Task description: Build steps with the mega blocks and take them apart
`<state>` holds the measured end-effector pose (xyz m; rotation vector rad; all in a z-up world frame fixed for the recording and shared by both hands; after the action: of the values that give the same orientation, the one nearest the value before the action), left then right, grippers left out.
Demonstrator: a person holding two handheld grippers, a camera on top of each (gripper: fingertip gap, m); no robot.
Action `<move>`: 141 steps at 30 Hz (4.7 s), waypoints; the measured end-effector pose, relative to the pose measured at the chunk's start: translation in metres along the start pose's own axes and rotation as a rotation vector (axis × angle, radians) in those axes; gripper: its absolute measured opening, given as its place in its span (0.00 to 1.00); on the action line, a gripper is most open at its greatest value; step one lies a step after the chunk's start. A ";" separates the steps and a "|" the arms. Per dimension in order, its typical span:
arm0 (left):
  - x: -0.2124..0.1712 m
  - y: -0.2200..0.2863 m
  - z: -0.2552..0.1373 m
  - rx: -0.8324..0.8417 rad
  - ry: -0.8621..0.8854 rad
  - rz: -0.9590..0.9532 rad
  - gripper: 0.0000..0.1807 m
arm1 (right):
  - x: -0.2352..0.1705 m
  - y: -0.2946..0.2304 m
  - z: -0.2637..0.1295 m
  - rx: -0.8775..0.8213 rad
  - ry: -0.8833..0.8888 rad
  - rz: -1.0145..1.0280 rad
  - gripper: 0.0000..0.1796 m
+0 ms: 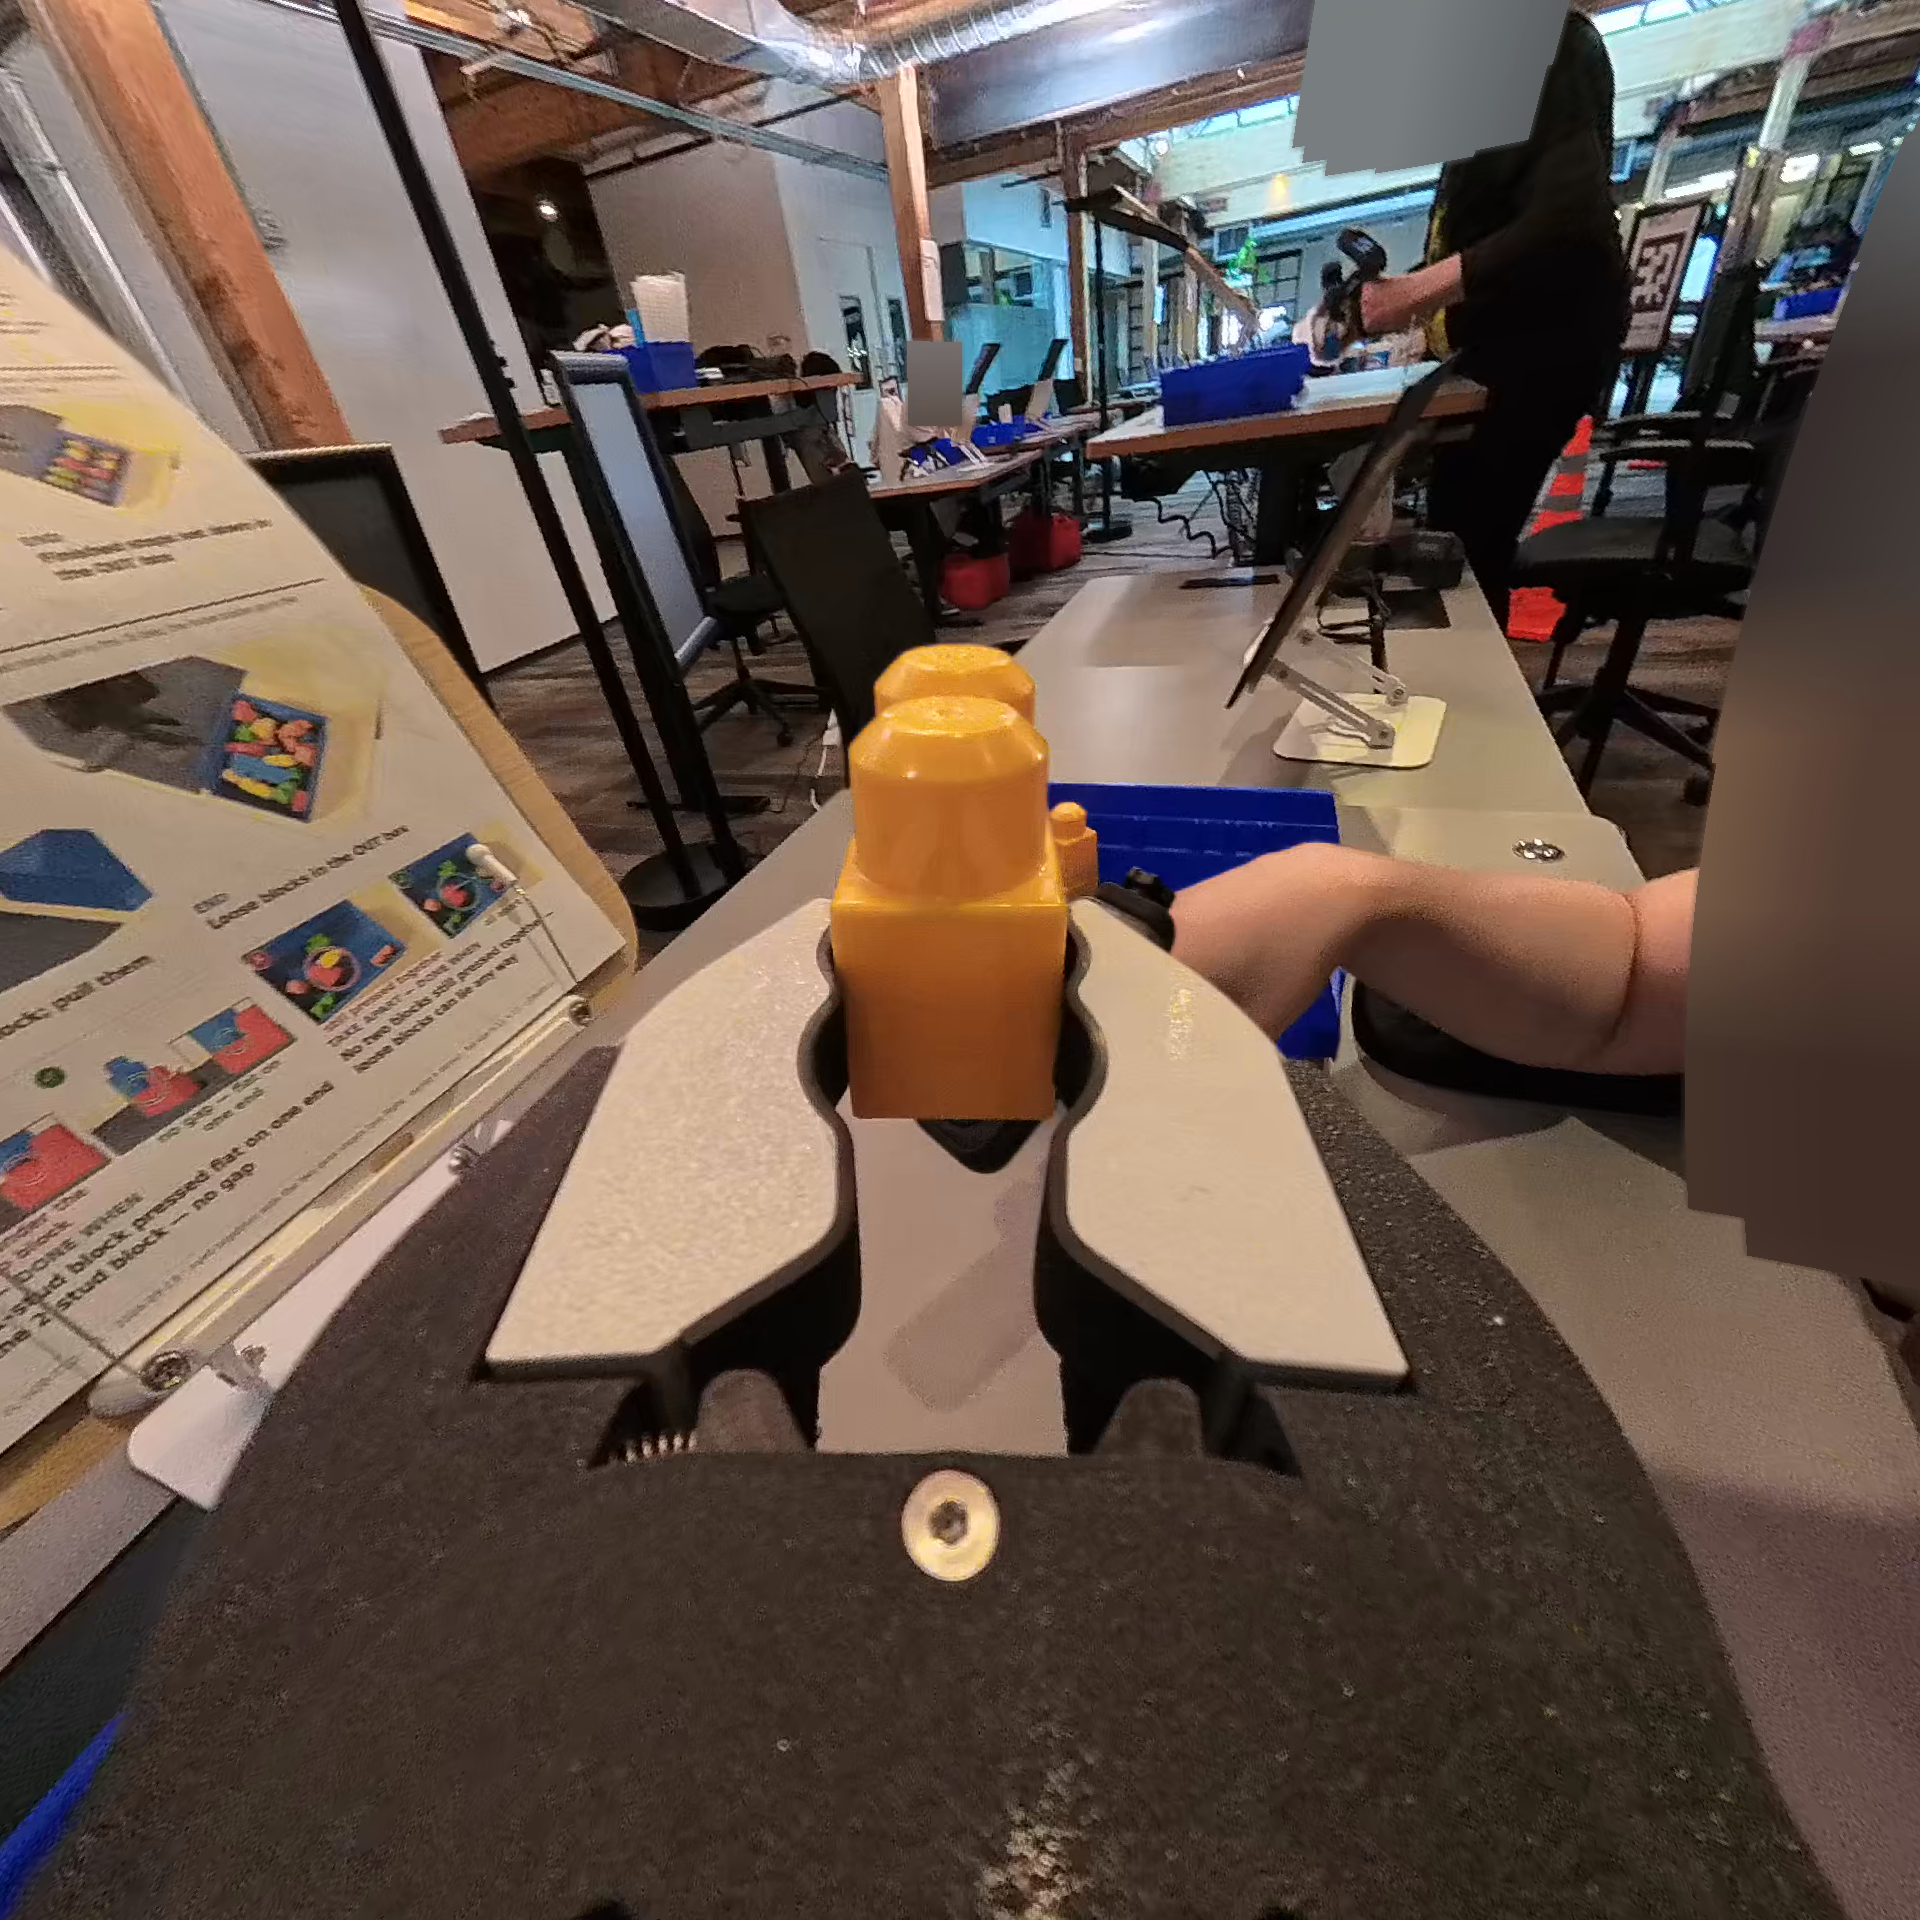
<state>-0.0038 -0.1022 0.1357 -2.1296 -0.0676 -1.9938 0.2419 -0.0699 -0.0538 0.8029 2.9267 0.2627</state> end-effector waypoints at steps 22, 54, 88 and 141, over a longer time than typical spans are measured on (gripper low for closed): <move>0.010 0.022 0.008 -0.083 0.022 0.003 0.20 | 0.016 -0.030 -0.030 0.079 0.192 -0.049 0.23; -0.047 0.002 0.063 -0.311 0.052 -0.367 0.20 | -0.058 0.055 -0.167 0.323 1.504 0.228 0.21; -0.062 0.005 0.077 -0.312 0.110 -0.510 0.20 | -0.025 0.028 -0.144 0.706 1.662 0.267 0.21; -0.069 0.025 0.093 -0.376 -0.253 -0.306 0.20 | -0.060 0.029 -0.149 0.403 1.076 -0.141 0.26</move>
<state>0.0867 -0.1000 0.0597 -2.7514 -0.0680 -2.0090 0.2871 -0.0974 0.1006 0.5841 4.1295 0.0971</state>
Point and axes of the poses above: each gripper's, where its closed fingertips meet, z out along the fingers, x out of its top, y = z × x across the jaws, the point moved 10 cm from there along -z, back along the fingers, and after that the axes turned 7 degrees about -x, right-handed, at the moved point
